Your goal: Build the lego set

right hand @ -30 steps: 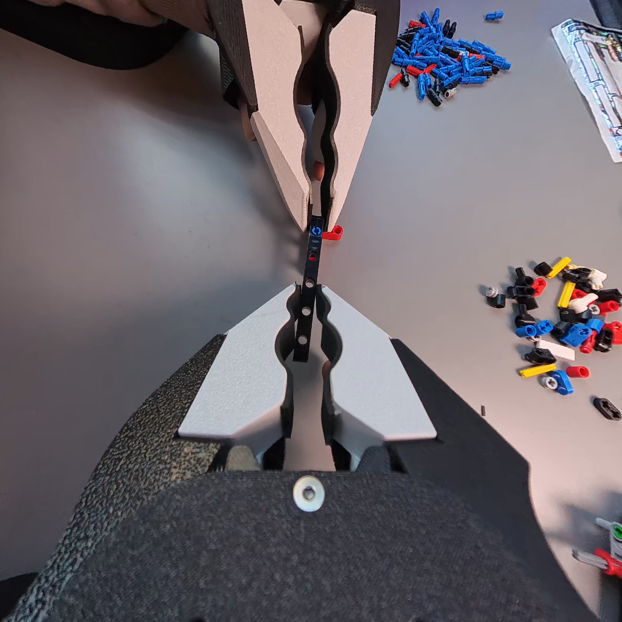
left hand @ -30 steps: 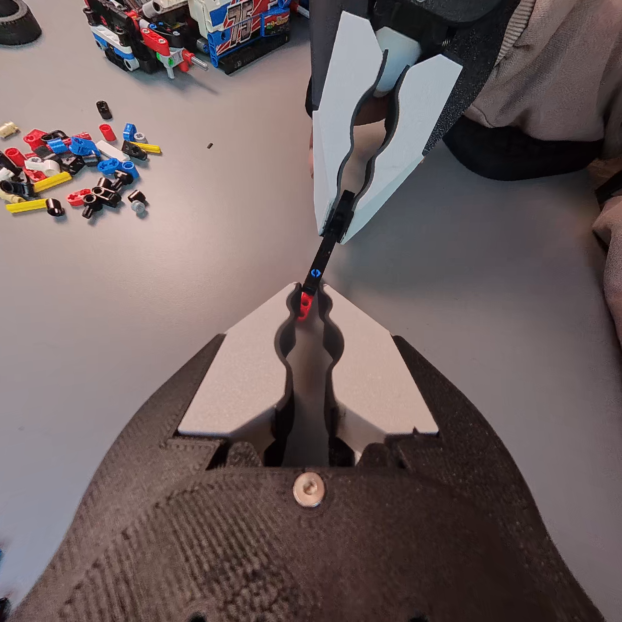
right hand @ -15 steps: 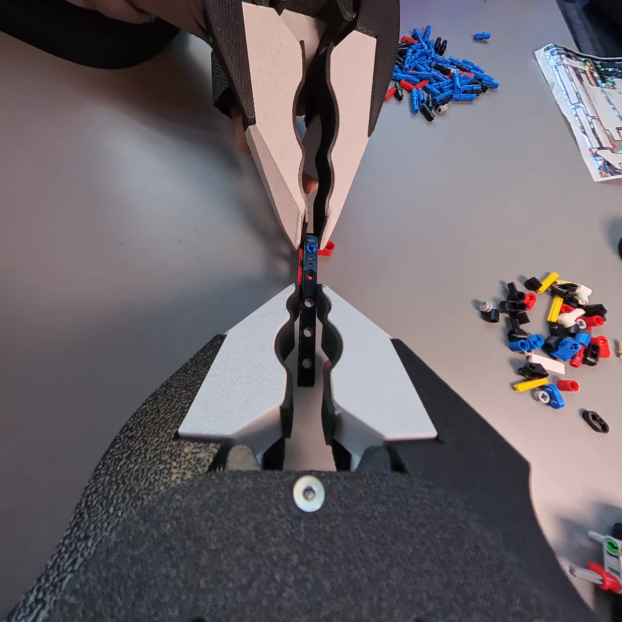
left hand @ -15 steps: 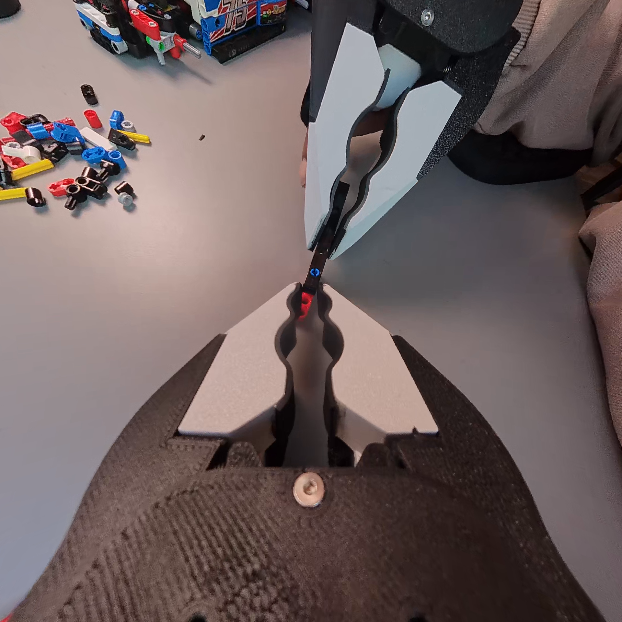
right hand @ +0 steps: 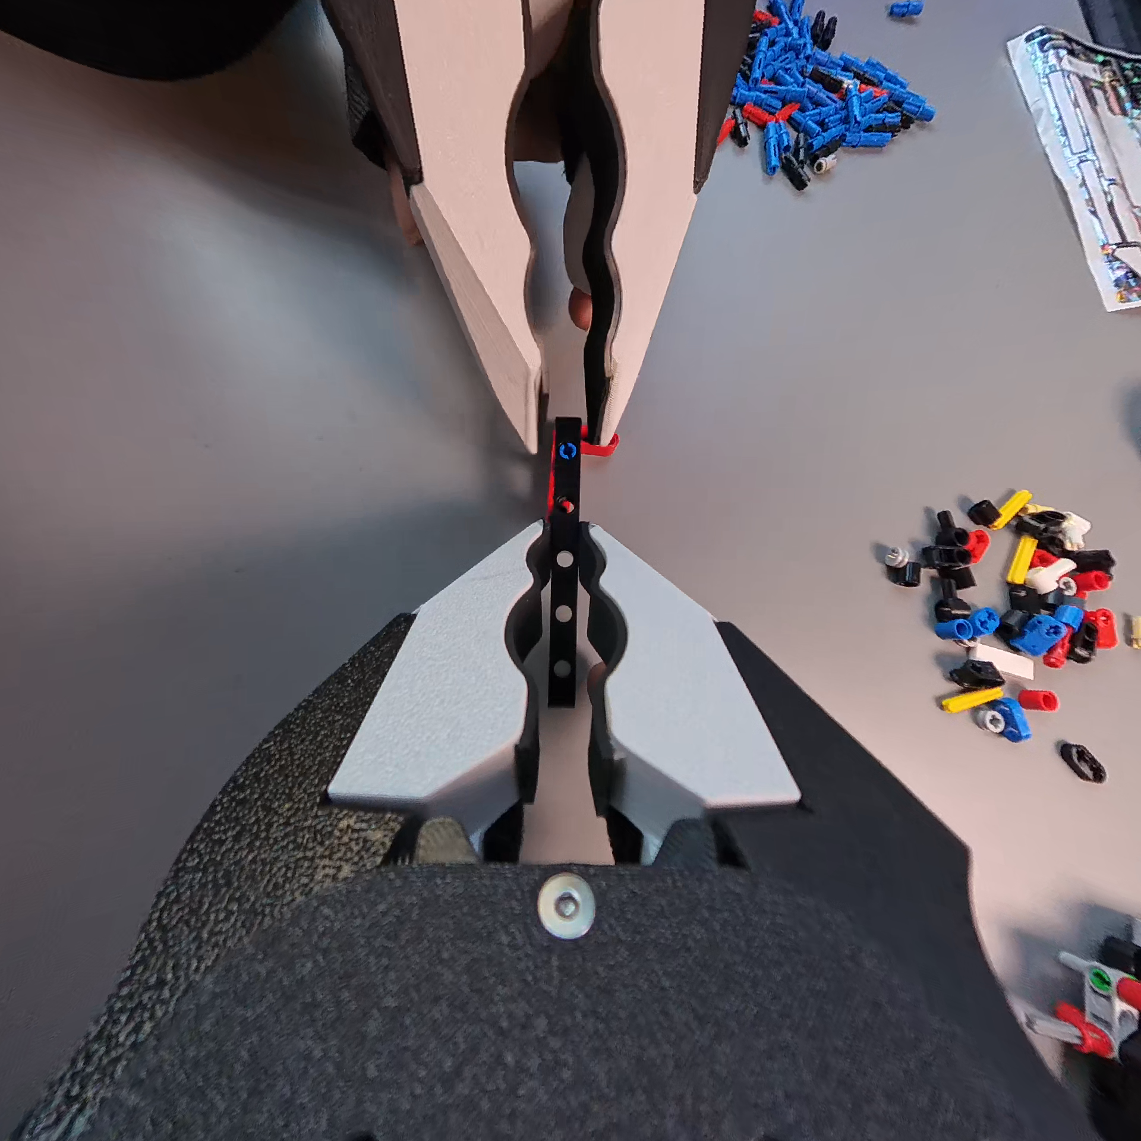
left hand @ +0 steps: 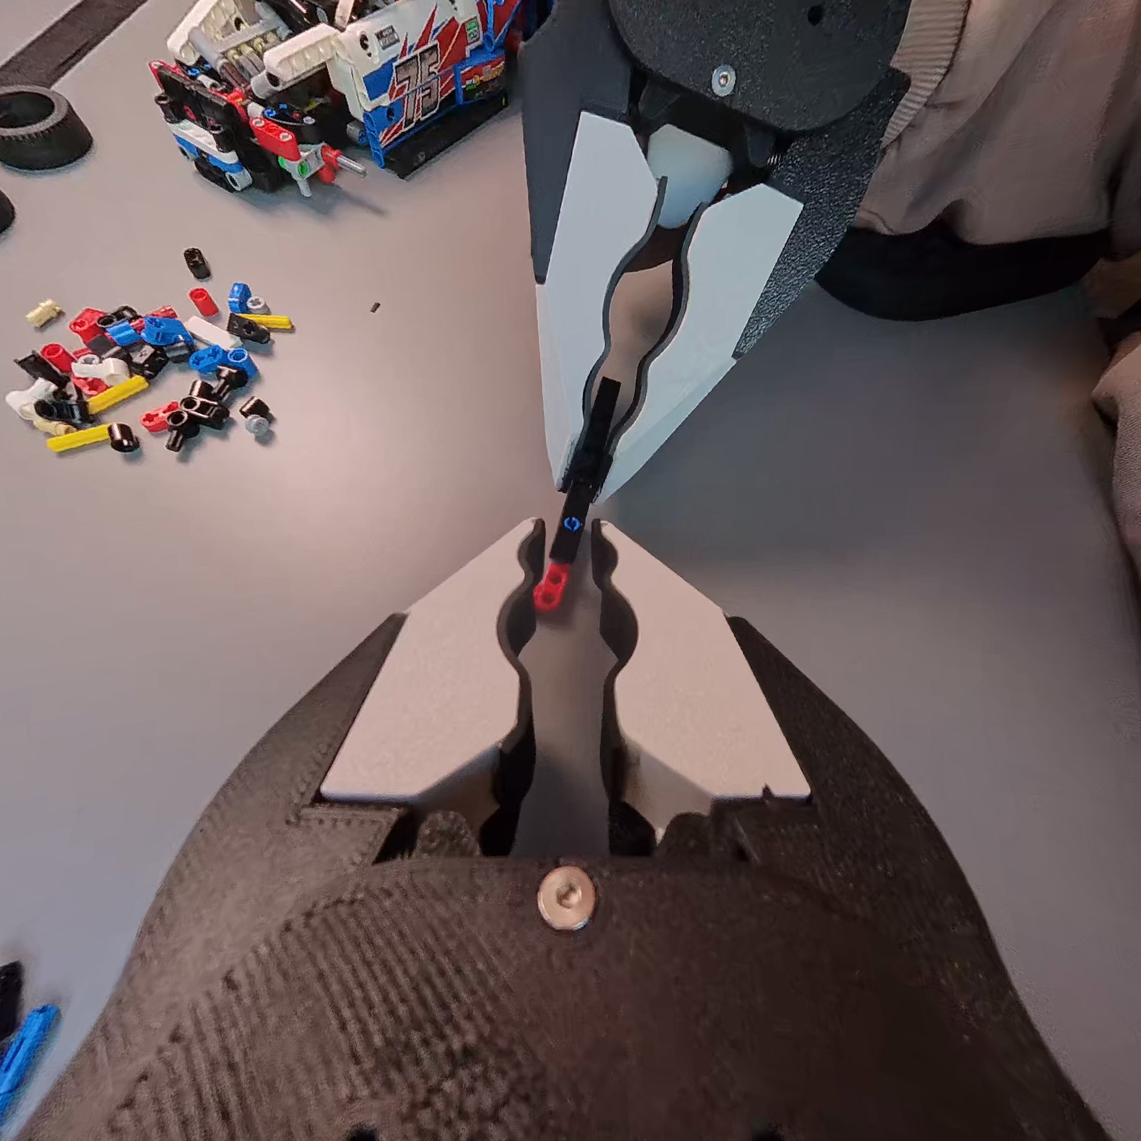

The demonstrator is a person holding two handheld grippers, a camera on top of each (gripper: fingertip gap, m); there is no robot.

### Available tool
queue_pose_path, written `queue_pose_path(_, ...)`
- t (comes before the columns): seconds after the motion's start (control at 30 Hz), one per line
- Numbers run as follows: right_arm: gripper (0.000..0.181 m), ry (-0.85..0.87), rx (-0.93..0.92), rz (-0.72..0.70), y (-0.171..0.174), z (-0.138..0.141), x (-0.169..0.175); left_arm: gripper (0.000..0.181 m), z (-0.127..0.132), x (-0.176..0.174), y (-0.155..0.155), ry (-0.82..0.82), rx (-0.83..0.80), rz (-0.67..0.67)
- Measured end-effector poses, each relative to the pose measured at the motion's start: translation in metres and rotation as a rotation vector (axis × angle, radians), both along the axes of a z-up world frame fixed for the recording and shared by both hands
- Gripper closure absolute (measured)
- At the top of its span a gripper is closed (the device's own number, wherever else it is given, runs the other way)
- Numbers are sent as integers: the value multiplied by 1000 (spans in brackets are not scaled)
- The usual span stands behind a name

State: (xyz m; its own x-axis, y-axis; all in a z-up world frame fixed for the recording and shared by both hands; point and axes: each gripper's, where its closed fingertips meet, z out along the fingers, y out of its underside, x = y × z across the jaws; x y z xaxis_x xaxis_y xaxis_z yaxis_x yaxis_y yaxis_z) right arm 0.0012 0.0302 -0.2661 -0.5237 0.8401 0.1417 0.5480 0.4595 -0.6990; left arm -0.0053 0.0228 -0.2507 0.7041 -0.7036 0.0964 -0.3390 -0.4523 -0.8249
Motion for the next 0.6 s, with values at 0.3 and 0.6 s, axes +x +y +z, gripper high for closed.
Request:
queue_pose_path(0.3, 175, -17, -22, -3, -3, 2, 2, 174, -3, 1, -2, -2, -16, -19)
queue_pose_path(0.6, 175, -23, -31, -18, -3, 3, 2, 174, -4, 1, -2, -69, -74, -48)
